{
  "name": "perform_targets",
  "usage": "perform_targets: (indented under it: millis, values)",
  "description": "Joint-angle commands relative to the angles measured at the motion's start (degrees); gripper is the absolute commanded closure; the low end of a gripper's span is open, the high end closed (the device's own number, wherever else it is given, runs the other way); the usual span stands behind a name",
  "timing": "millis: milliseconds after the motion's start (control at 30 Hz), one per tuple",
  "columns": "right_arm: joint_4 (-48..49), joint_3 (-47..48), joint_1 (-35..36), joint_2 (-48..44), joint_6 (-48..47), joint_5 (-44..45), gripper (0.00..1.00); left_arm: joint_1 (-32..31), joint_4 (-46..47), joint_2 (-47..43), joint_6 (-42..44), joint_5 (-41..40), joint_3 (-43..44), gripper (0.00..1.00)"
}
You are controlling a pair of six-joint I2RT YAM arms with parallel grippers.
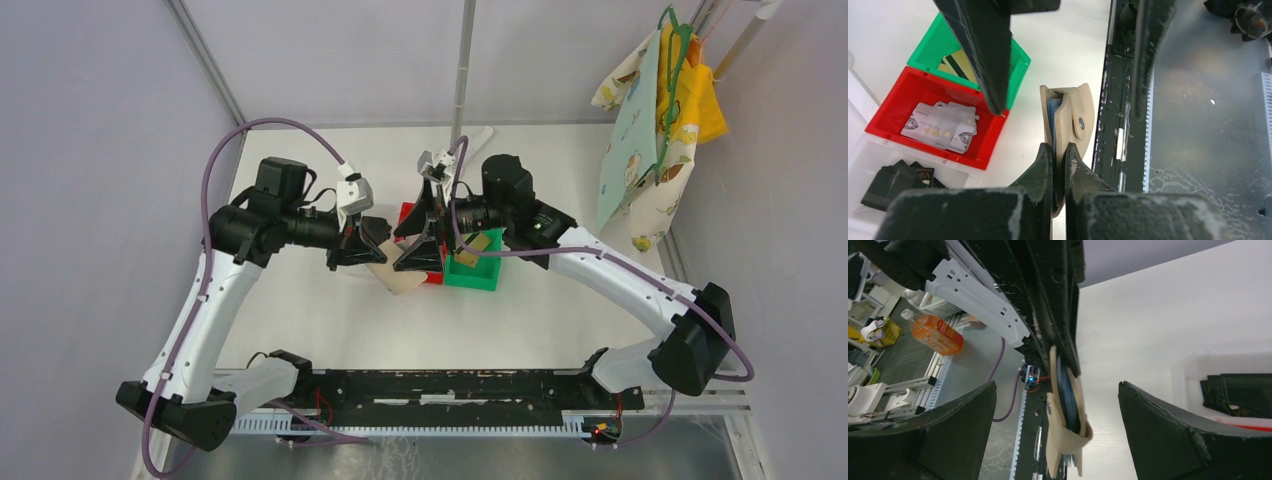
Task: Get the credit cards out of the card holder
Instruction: Pick up the card holder from the center of the board.
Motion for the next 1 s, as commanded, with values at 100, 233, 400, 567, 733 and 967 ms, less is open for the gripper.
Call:
perform_targets:
  millis: [100, 233, 400, 567, 733, 967]
  values:
    - [3.35, 0.24, 2.15, 1.36, -0.16, -4.05, 0.21, -1.93, -4.12, 1.21, 6.97, -1.7, 6.9, 0.98]
    - [5.55, 0.37, 2.24, 1.2, 1.8, -3.91, 0.46, -3.24, -4.37, 1.09, 6.92, -1.89, 7.61, 0.98]
    - [9.32, 1.11, 2.19, 0.54, 5.39, -2.37, 0.9, -4.43, -4.1, 0.68, 6.09, -3.3, 6.4, 0.67]
    - [7.67, 0.83, 1.45, -2.6, 3.53, 1.7, 1.0, -4.38, 3.75, -0.84, -7.25, -7.4, 3.7, 0.01]
    - [9.32, -4.71, -0.64, -9.7, 1.91, 5.78, 1.0, -3.65, 10.46, -1.16, -23.0, -7.97, 3.87, 0.0]
    - [23.28, -12.72, -0.81, -15.89, 7.3, 12.78, 1.0, -3.29, 25.01, -3.41, -47.14, -1.24, -2.8, 0.0]
